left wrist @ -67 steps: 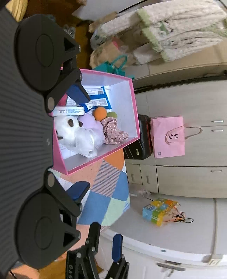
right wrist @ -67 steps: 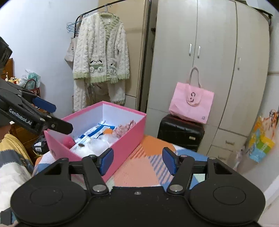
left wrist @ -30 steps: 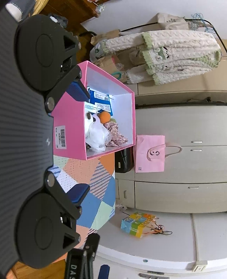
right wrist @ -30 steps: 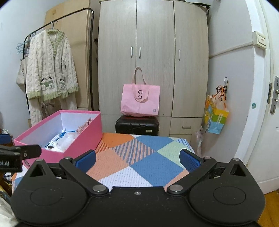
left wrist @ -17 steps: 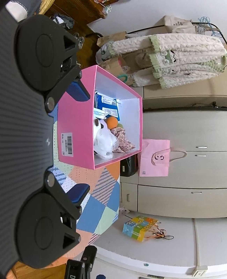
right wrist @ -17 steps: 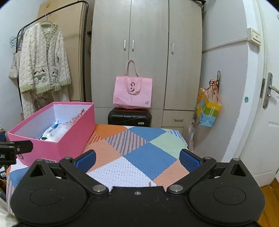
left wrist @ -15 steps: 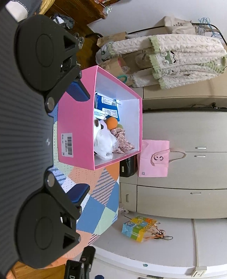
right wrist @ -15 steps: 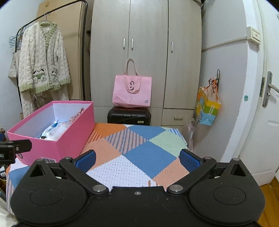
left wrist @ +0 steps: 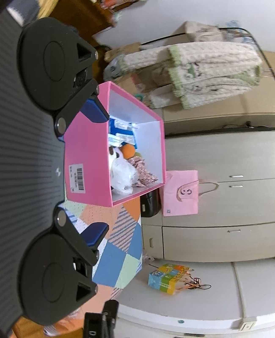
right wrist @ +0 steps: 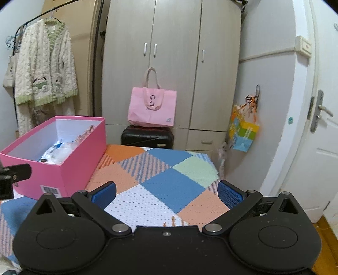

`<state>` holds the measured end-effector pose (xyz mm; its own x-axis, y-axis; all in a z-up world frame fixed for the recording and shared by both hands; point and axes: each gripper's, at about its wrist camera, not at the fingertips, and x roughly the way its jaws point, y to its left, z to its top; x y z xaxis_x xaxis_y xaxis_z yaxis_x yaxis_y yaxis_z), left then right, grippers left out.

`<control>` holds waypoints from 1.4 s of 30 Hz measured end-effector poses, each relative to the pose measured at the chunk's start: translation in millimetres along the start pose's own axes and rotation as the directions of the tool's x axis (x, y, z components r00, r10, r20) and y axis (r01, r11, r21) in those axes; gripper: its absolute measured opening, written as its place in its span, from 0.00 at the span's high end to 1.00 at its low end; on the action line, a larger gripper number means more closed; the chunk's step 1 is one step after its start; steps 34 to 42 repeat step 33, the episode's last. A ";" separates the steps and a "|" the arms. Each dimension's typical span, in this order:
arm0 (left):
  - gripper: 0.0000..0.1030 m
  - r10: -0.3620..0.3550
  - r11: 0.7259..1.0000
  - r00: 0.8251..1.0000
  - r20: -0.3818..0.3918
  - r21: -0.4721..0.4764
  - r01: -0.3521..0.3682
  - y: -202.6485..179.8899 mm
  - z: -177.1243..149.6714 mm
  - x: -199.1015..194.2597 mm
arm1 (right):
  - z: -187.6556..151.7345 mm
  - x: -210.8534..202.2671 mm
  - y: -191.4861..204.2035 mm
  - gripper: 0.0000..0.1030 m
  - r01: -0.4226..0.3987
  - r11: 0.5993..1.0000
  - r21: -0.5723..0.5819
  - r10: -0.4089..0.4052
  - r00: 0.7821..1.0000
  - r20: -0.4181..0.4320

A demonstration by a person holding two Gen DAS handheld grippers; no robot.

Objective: Organize soft objects

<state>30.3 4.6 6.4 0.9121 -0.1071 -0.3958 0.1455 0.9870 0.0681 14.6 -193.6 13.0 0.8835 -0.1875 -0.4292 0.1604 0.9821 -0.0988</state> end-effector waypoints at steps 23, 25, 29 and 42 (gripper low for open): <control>0.01 -0.038 0.999 0.999 0.014 -0.035 0.038 -2.1 0.8 -5.2 | -1.7 -2.0 -4.0 0.00 0.001 0.999 0.032 -0.001 1.000 0.013; 0.01 -0.050 0.998 0.999 0.015 -0.040 0.050 -1.5 0.5 -6.6 | -2.4 -2.2 -3.8 0.00 0.001 0.999 0.033 -0.002 1.000 0.014; 0.01 -0.041 0.999 0.999 0.015 -0.034 0.041 -1.3 -0.2 -7.6 | -2.7 -2.8 -2.4 0.00 0.002 1.000 0.028 -0.002 1.000 0.010; 0.01 -0.042 0.998 0.999 0.012 -0.038 0.042 -0.8 -0.4 -7.2 | -3.2 -6.7 -1.7 0.00 0.000 1.000 0.025 0.000 1.000 0.018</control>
